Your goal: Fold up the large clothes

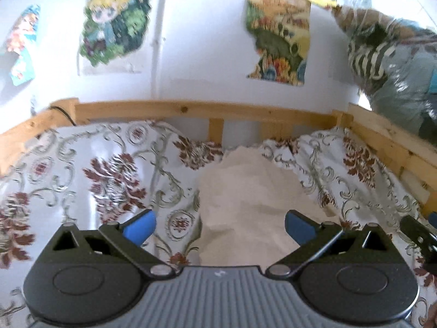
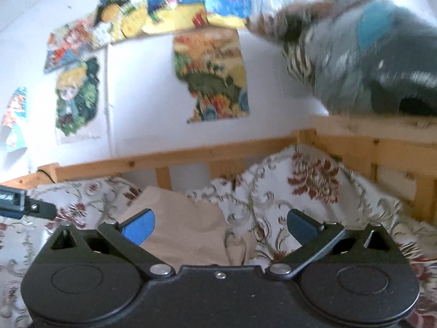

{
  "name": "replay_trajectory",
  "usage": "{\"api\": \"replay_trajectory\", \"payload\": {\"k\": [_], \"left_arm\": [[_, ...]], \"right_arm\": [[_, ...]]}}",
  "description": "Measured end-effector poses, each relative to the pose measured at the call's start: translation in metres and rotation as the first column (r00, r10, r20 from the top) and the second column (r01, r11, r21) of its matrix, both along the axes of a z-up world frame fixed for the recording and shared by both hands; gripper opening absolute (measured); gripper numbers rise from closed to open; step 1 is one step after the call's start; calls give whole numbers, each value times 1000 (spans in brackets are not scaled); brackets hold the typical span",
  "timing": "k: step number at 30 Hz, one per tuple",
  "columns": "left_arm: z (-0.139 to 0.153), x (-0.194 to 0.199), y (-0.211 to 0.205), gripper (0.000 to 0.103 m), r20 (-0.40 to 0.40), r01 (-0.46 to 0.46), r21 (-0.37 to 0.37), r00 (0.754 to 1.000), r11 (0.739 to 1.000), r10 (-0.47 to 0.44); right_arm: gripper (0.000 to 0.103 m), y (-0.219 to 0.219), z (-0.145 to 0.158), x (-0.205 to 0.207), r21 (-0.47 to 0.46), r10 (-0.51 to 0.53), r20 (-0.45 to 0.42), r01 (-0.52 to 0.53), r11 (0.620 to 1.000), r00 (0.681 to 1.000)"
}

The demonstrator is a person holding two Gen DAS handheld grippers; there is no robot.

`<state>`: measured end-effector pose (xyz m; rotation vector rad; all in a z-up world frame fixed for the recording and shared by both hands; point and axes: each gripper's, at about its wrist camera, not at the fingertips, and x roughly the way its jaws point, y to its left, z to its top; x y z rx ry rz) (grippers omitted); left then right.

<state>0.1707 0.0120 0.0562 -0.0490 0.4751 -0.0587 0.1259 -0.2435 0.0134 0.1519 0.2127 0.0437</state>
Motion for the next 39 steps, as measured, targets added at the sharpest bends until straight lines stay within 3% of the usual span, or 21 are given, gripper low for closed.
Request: {"api": "replay_trajectory", "payload": {"k": [7,13,17,27,39], "left_arm": [[4,-59,11,102,30,5,30,1000,1000,-6],[-22,-101,16,102,4,43,77,999,996,-43],[-40,-113,19,102,-15,51,67,999,996,-50],[-69,-104,21,102,-34,28,95,999,995,-25],[-74,-100,25,102,-72,28,85,997,996,-21]], "right_arm": [[102,16,13,-87,8,-11,76,11,1000,997],[102,29,10,-125,21,-7,1,7,1000,1000],[102,36,3,-142,41,-23,-52,25,999,998],[102,57,-20,-117,-64,14,-200,-28,998,980],[102,55,-23,-112,-56,8,-213,-20,998,977]]}}
